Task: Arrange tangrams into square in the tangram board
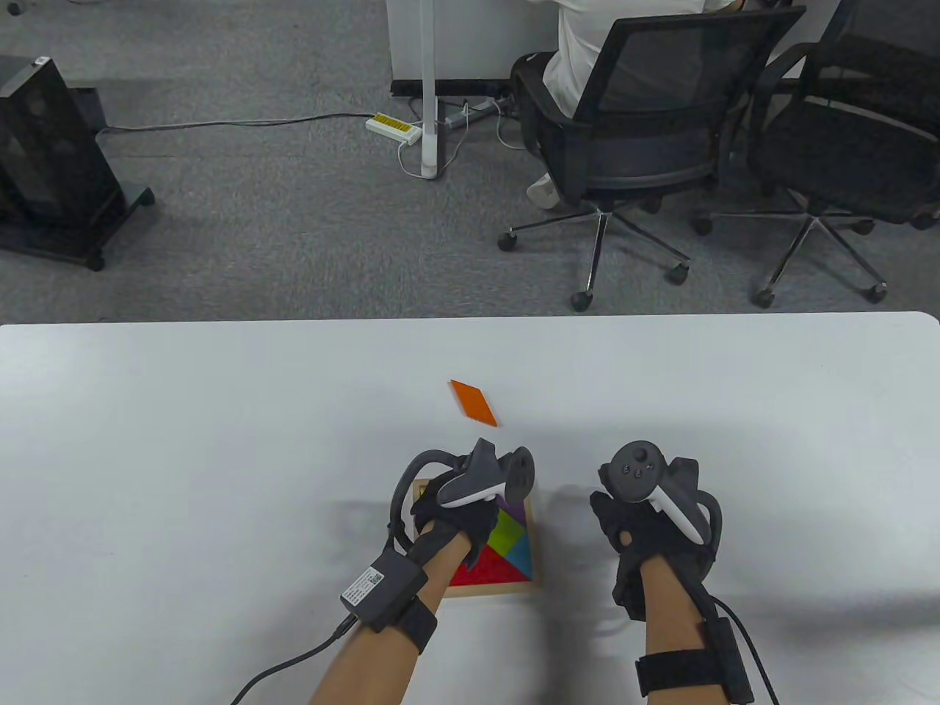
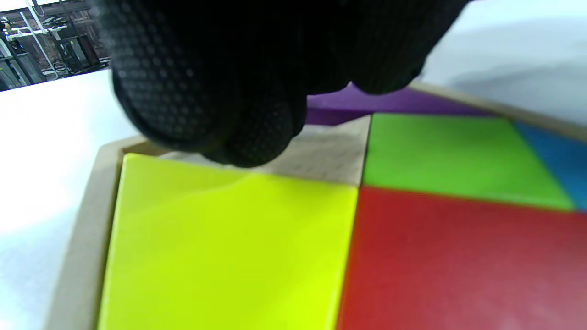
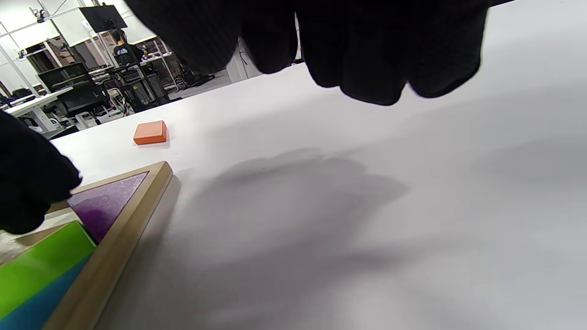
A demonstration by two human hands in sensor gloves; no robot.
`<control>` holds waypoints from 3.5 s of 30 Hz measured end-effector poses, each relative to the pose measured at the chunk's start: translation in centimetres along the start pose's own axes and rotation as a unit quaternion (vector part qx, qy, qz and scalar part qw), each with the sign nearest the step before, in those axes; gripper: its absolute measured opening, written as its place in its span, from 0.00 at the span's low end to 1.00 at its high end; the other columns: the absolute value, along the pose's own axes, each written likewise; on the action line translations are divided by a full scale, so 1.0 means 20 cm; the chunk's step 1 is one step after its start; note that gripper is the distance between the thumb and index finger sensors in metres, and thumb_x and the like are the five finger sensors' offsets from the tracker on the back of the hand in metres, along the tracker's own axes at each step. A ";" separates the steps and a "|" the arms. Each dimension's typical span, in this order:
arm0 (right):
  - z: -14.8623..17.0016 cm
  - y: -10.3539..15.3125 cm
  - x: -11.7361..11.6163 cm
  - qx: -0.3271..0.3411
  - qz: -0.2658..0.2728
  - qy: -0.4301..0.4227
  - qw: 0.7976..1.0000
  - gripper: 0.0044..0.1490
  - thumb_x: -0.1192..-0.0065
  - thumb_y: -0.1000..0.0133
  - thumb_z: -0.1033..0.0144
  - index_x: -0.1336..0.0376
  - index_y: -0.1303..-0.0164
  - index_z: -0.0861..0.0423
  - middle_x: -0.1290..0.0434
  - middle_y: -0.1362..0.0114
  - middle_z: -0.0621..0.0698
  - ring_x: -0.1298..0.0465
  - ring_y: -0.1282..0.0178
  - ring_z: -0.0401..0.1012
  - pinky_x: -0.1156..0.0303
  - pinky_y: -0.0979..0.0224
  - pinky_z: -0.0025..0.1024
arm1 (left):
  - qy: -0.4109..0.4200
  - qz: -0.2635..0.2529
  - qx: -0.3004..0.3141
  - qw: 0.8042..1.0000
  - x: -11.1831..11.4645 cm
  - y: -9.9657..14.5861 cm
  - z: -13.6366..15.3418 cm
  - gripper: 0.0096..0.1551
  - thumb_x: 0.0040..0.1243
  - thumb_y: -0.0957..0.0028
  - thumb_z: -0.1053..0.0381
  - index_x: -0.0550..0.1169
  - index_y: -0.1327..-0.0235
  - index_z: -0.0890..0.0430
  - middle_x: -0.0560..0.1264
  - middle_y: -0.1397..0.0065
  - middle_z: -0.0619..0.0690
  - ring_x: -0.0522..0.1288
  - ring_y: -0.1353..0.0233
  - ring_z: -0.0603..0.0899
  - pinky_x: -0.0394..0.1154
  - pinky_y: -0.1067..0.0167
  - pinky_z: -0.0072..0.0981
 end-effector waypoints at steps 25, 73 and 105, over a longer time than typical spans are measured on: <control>0.05 -0.01 0.01 -0.009 0.004 -0.005 1.000 0.38 0.39 0.41 0.59 0.40 0.21 0.59 0.38 0.18 0.64 0.29 0.26 0.65 0.32 0.26 0.65 | -0.095 -0.106 0.017 0.990 -0.35 -0.17 0.05 0.40 0.65 0.45 0.52 0.64 0.18 0.50 0.64 0.16 0.61 0.70 0.23 0.74 0.77 0.36 0.61; 0.10 -0.10 -0.10 0.008 0.006 0.021 1.000 0.38 0.38 0.42 0.58 0.39 0.22 0.59 0.37 0.18 0.63 0.28 0.26 0.64 0.31 0.26 0.64 | -0.089 -0.032 0.046 0.994 -0.08 -0.65 0.28 0.45 0.68 0.54 0.42 0.73 0.25 0.61 0.78 0.28 0.61 0.83 0.37 0.66 0.80 0.36 0.59; -0.43 0.21 0.12 0.292 0.135 -0.088 0.943 0.46 0.30 0.46 0.63 0.47 0.18 0.55 0.38 0.17 0.58 0.30 0.22 0.59 0.32 0.22 0.62 | 0.124 -0.105 0.134 0.978 -0.45 0.38 0.27 0.45 0.66 0.52 0.38 0.77 0.28 0.65 0.83 0.34 0.63 0.87 0.44 0.65 0.83 0.42 0.58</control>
Point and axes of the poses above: the tracker on the back of each hand, its own z axis roughly to the little-finger side, its own y axis roughly from the fingertips to the wrist, x = y × z, the point moved 3 cm from there along -y, roughly from the wrist to the fingertips
